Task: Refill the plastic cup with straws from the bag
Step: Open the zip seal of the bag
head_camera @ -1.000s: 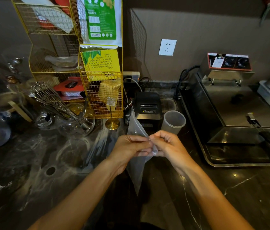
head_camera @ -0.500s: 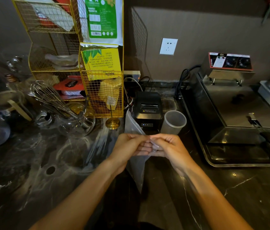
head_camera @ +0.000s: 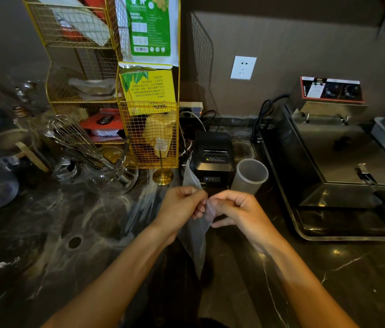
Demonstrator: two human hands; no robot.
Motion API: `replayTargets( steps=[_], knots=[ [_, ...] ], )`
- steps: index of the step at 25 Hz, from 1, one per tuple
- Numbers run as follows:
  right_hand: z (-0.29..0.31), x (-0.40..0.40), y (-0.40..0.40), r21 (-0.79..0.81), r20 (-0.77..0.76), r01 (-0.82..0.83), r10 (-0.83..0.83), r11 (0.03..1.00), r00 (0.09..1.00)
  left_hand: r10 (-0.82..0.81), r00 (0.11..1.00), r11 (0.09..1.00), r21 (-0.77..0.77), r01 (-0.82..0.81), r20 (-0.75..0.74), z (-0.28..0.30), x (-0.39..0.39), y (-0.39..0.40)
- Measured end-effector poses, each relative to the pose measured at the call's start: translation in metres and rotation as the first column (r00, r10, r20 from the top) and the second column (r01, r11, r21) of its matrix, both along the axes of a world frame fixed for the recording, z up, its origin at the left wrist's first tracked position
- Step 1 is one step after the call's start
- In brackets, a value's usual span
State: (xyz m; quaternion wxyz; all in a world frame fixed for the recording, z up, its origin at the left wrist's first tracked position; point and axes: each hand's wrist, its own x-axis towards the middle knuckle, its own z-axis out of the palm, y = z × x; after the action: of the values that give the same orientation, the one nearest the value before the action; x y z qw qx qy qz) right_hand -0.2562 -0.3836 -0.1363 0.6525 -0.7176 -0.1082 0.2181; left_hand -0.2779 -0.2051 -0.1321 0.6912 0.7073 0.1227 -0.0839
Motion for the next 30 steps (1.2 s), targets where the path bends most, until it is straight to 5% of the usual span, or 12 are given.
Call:
replayTargets(
  steps=[13,30],
  knots=[
    [-0.004,0.002,-0.002,0.218,-0.32,-0.038,0.109,0.975,0.941,-0.23,0.971,0.967,-0.099,0.236,0.066,-0.014,0.0,0.007],
    [-0.004,0.001,-0.004,0.231,-0.297,-0.078,0.147,0.97,0.943,-0.346,0.93,0.906,-0.214,0.366,0.125,-0.02,-0.003,0.007]
  ],
)
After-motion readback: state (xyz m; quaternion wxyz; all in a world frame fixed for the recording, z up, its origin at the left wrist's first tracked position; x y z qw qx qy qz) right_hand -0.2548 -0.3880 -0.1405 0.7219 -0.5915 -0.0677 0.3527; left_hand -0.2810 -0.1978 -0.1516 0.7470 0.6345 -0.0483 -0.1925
